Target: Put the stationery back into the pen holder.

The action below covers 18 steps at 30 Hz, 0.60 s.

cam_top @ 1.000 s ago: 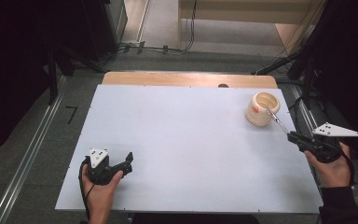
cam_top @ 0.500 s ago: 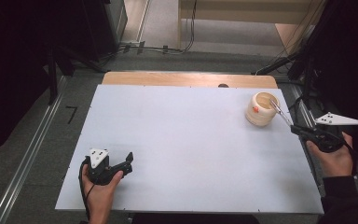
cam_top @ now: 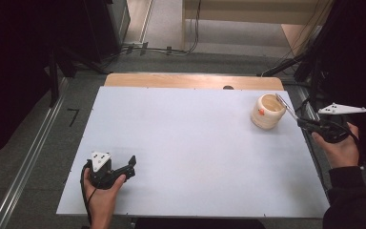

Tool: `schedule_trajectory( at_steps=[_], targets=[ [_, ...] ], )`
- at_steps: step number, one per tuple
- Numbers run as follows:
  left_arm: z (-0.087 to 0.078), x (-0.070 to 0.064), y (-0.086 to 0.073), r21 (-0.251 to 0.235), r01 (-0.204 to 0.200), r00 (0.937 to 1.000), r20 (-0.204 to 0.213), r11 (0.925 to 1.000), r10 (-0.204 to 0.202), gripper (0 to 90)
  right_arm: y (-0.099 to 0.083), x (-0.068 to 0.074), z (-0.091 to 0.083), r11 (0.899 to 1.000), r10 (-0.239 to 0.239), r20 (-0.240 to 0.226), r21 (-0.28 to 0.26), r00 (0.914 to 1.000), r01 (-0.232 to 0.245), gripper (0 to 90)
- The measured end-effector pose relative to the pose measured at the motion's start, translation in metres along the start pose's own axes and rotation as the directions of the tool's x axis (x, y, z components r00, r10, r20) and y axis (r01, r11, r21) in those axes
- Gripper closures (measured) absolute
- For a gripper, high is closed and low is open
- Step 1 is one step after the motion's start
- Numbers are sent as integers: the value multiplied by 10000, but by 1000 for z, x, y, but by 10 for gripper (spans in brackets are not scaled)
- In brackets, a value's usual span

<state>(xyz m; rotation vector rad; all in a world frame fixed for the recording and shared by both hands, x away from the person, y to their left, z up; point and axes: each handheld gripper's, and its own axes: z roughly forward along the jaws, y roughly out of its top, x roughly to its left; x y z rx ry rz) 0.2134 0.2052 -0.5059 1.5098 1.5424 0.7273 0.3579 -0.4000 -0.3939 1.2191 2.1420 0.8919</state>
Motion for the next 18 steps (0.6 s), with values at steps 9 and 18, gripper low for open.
schedule_trajectory(
  at_steps=[9,18],
  targets=[
    [0,0,0,16,1,10000,16,10000,-1,59,4,1,7,9995,-104,-34,282,9999,105,788],
    [0,0,0,25,2,10000,22,10000,-2,59,10,1,10,9985,-161,-5,521,9999,161,787]
  ],
)
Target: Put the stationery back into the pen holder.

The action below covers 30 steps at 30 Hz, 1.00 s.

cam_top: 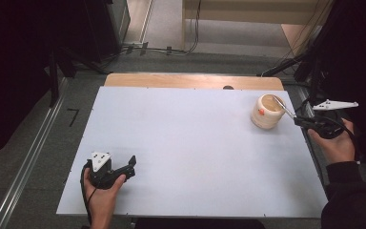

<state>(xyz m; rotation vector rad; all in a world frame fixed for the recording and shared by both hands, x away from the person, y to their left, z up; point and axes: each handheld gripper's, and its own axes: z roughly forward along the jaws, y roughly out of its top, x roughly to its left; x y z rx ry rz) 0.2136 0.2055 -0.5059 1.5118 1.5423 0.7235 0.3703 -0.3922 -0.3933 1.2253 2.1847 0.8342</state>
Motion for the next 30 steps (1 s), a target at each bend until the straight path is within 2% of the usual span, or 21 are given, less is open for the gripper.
schedule_trajectory(
  at_steps=[10,30],
  targets=[
    [0,0,0,-33,0,10000,16,10000,0,59,7,-1,4,9998,-145,-11,167,9999,145,787],
    [0,0,0,-20,-6,10000,29,10000,6,59,27,0,5,9999,-146,102,-2,9998,146,784]
  ],
)
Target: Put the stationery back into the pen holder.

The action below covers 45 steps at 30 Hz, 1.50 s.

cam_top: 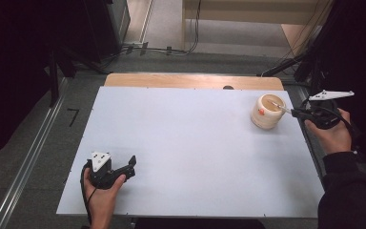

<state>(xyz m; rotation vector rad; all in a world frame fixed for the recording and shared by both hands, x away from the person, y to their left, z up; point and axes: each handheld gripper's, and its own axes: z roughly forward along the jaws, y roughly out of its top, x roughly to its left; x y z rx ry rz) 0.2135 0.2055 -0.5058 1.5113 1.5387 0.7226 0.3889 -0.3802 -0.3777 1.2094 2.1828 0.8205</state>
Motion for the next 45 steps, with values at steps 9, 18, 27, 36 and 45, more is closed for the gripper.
schedule_trajectory(
  at_steps=[9,18,27,36,45],
  targets=[
    [-1,1,0,22,17,10000,-1,10000,-17,59,6,2,7,10000,50,-15,-66,10000,-50,775],
    [0,1,0,16,0,10000,11,10000,0,59,8,1,10,9994,295,-11,-206,9996,-295,646],
    [-1,1,0,8,-3,10000,9,10000,3,59,8,1,10,9983,500,-40,-291,9987,-501,570],
    [-1,0,0,10,-15,10000,16,10000,15,59,5,1,12,9951,888,-165,-432,9959,-894,471],
    [-1,0,0,9,-19,10000,-2,10000,19,59,1,-1,16,9879,1463,-465,-446,9881,-1484,366]
  ],
)
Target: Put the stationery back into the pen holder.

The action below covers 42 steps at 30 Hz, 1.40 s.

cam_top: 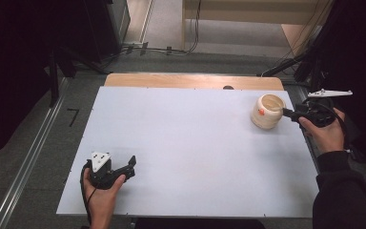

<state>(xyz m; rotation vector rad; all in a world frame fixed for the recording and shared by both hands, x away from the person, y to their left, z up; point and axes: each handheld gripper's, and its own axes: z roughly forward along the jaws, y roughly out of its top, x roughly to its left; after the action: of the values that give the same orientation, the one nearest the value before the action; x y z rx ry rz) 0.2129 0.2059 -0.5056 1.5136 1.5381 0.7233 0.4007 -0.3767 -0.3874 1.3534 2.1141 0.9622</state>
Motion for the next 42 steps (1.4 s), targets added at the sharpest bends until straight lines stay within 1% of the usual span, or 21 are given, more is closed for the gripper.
schedule_trajectory(
  at_steps=[2,5,7,10,13,14,21,28,31,42],
  targets=[
    [0,0,0,-4,2,10000,-2,10000,-2,59,-1,0,1,10000,76,39,61,10000,-76,339],
    [0,0,0,-4,3,10000,4,10000,-3,59,-2,0,3,9995,308,-85,69,9995,-308,307],
    [0,0,0,-14,-3,10000,11,10000,3,59,-4,0,5,9989,452,-73,77,9990,-452,282],
    [0,0,0,-22,-5,10000,9,10000,5,59,-6,0,6,9972,745,-165,71,9971,-744,252],
    [0,0,0,-5,-20,10000,3,10000,20,59,-7,-1,7,9952,977,-360,50,9946,-976,231],
    [0,-1,0,4,-23,10000,-4,10000,23,59,-7,0,8,9948,1015,-329,49,9943,-1014,221],
    [1,-1,0,15,-17,10000,-5,10000,17,59,-6,2,8,9944,1051,-258,-55,9941,-1052,199],
    [1,-1,0,2,-10,10000,0,10000,10,59,-7,5,10,9940,1092,-177,14,9939,-1091,184],
    [1,-1,0,7,-19,10000,-3,10000,19,59,-7,7,10,9945,1043,-70,15,9945,-1043,180],
    [0,-1,0,1,-19,10000,-13,10000,19,59,-9,12,5,9940,1094,-176,-68,9938,-1096,181]
  ],
)
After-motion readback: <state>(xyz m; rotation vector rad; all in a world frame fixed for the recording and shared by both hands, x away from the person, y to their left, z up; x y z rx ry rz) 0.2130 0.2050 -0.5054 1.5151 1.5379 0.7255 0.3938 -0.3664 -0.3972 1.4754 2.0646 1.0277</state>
